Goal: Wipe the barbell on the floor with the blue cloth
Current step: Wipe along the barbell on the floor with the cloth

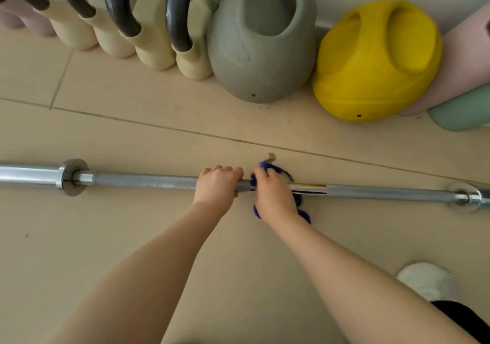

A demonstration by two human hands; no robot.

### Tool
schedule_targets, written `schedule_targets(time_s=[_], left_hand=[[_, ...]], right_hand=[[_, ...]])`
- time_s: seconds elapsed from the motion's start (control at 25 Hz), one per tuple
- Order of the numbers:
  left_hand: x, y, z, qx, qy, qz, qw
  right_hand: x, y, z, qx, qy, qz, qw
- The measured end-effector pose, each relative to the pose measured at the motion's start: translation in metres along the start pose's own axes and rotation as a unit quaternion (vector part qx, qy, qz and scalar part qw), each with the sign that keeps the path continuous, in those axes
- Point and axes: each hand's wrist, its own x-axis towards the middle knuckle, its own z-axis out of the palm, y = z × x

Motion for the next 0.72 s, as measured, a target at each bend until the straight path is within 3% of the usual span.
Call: schedule_targets(time_s=[0.12, 0.2, 0.36, 0.44, 0.56, 0.64, 0.72], left_hand=[[0.002, -0.003, 0.0, -0.025, 0.02, -0.015, 0.999], [0.002, -0.005, -0.001, -0.013, 0.008, 0.008, 1.0], [0.006, -0.01, -0.002, -0.018, -0.014, 0.021, 1.0], [0.01, -0.011, -0.004, -0.043, -0.031, 0.015, 0.998], [0.017, -0.01, -0.011, -0.063, -0.057, 0.004, 0.996], [0.019, -0.011, -0.013, -0.054, -0.072, 0.008, 0.996], [0.02, -0.012, -0.012, -0.015, -0.061, 0.007, 0.998]], right_hand=[[0.002, -0.032, 0.016, 0.011, 0.024, -0.057, 0.998], [-0.005, 0.005, 0.004, -0.036, 0.049, -0.093, 0.994], [-0.005, 0.117, -0.029, -0.1, 0.107, 0.066, 0.987], [-0.002, 0.115, -0.029, -0.072, 0.128, 0.109, 0.983], [0.003, 0.067, -0.012, 0.019, 0.125, -0.029, 0.992], [0.008, 0.065, -0.014, -0.007, 0.077, -0.104, 0.992], [0.019, 0.099, -0.028, -0.078, 0.086, -0.05, 0.992]])
